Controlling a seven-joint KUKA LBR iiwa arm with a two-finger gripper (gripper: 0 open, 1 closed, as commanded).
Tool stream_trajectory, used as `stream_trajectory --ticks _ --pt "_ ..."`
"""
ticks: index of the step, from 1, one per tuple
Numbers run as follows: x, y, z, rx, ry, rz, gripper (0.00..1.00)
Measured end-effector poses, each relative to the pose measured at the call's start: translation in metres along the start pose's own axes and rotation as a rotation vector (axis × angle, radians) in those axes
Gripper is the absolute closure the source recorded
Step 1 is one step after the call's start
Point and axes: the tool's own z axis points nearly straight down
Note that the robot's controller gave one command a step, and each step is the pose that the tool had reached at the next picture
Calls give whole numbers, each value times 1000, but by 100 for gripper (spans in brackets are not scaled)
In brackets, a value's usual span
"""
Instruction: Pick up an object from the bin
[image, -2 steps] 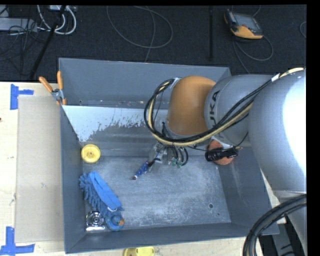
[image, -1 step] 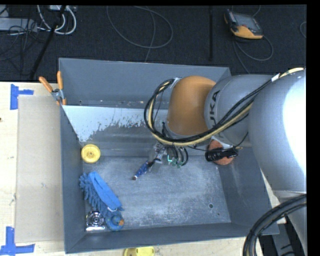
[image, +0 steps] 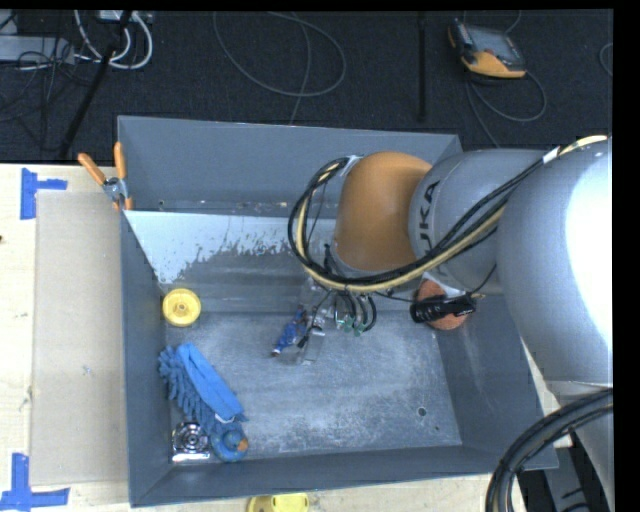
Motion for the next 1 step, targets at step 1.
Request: stream_trajectory --ticks 1 --pt "21 30 17 0 0 -131 100"
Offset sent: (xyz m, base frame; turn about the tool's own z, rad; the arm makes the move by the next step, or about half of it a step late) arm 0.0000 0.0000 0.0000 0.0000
